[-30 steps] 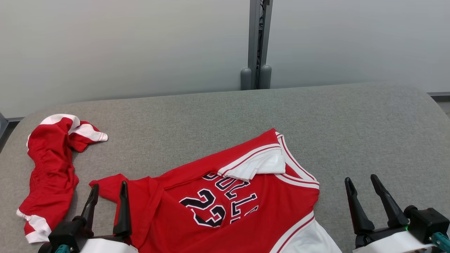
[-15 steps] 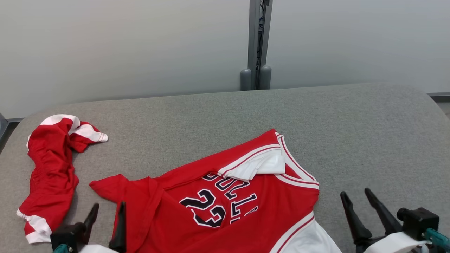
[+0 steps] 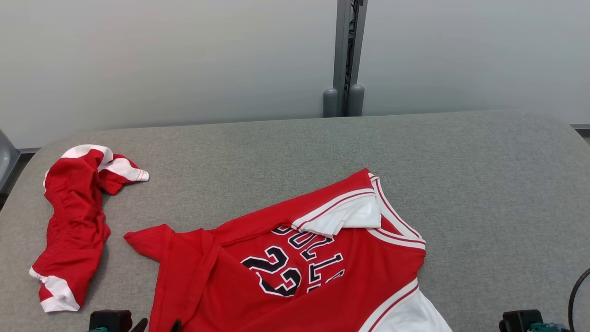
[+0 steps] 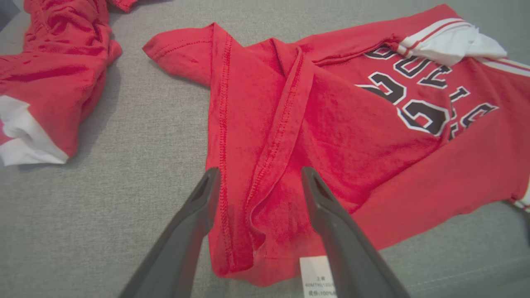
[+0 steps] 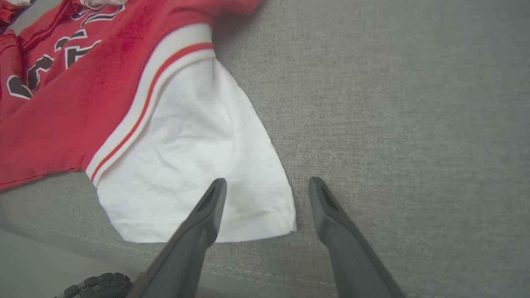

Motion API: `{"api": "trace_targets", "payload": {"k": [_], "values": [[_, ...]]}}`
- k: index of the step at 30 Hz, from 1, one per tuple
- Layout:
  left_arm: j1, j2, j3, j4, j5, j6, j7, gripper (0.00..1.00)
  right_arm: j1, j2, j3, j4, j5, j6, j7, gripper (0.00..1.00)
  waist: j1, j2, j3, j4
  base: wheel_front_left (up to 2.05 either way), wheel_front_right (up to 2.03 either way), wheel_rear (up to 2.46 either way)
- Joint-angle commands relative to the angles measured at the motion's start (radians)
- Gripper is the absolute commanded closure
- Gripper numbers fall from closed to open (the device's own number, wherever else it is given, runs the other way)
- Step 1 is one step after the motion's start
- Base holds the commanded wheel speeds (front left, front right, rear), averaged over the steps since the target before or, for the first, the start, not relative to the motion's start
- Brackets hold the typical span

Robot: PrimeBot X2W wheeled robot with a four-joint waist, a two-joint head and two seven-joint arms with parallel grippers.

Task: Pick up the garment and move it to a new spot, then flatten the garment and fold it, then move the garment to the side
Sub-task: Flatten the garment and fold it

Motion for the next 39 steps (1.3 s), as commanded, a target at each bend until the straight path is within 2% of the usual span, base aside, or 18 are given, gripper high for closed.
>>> {"api": "trace_targets", "payload": {"k": [1, 11, 25, 26, 27, 28, 29, 31, 33, 34, 39], "values": [[0.013, 0.012, -0.002, -0.018, -0.012, 0.003, 0.025, 0.0, 0.007, 0.002, -0.014, 0.007, 0.0, 0.0, 0.02, 0.0, 0.0, -0.0001, 0.003, 0.002, 0.0, 0.0, 0.0], [0.038, 0.044, -0.041, -0.03, -0.03, -0.016, 0.164, 0.0, 0.006, 0.038, -0.017, 0.022, 0.002, 0.0, 0.083, 0.0, 0.0, -0.0001, 0.022, 0.004, 0.0, 0.0, 0.0], [-0.002, 0.055, -0.081, 0.046, -0.019, -0.024, 0.21, 0.0, -0.006, 0.049, 0.044, -0.004, 0.042, 0.0, 0.125, 0.0, 0.0, -0.0001, 0.041, -0.007, 0.0, 0.0, 0.0], [-0.005, 0.055, -0.082, 0.053, -0.02, -0.02, 0.217, 0.0, -0.005, 0.049, 0.048, -0.004, 0.046, 0.0, 0.126, 0.15, 0.0, -0.0001, 0.041, -0.007, 0.0, 0.0, 0.0], [-0.009, 0.056, -0.084, 0.059, -0.017, -0.016, 0.222, 0.0, -0.005, 0.048, 0.051, -0.004, 0.05, 0.0, 0.125, 0.4, 0.0, -0.0001, 0.042, -0.007, 0.0, 0.0, 0.0], [-0.013, 0.056, -0.086, 0.062, -0.014, -0.013, 0.222, 0.0, -0.006, 0.047, 0.054, -0.005, 0.051, 0.0, 0.124, 0.54, 0.0, -0.0001, 0.042, -0.007, 0.0, 0.0, 0.0], [-0.015, 0.055, -0.087, 0.064, -0.013, -0.01, 0.222, 0.09, -0.008, 0.045, 0.058, -0.005, 0.055, 0.0, 0.124, 0.64, 0.0, -0.0001, 0.042, -0.006, 0.0, 0.0, 0.0], [-0.013, 0.054, -0.09, 0.07, -0.013, -0.008, 0.227, 0.39, -0.011, 0.041, 0.066, -0.007, 0.059, 0.0, 0.122, 1.0, 0.0, -0.0001, 0.043, -0.006, 0.0, 0.0, 0.0], [-0.014, 0.054, -0.092, 0.071, -0.014, -0.007, 0.229, 0.74, -0.016, 0.035, 0.071, -0.01, 0.064, 0.0, 0.113, 1.0, 0.0, -0.0001, 0.044, -0.006, 0.0, 0.0, 0.0], [-0.015, 0.055, -0.093, 0.069, -0.015, -0.007, 0.228, 1.0, -0.018, 0.032, 0.074, -0.01, 0.063, 0.0, 0.109, 1.0, 0.0, -0.0001, 0.044, -0.005, 0.0, 0.0, 0.0], [-0.01, 0.056, -0.091, 0.05, -0.029, -0.012, 0.219, 1.0, -0.031, 0.019, 0.083, -0.019, 0.065, 0.0, 0.074, 1.0, 0.0, -0.0001, 0.037, -0.002, 0.0, 0.0, 0.0]]}}
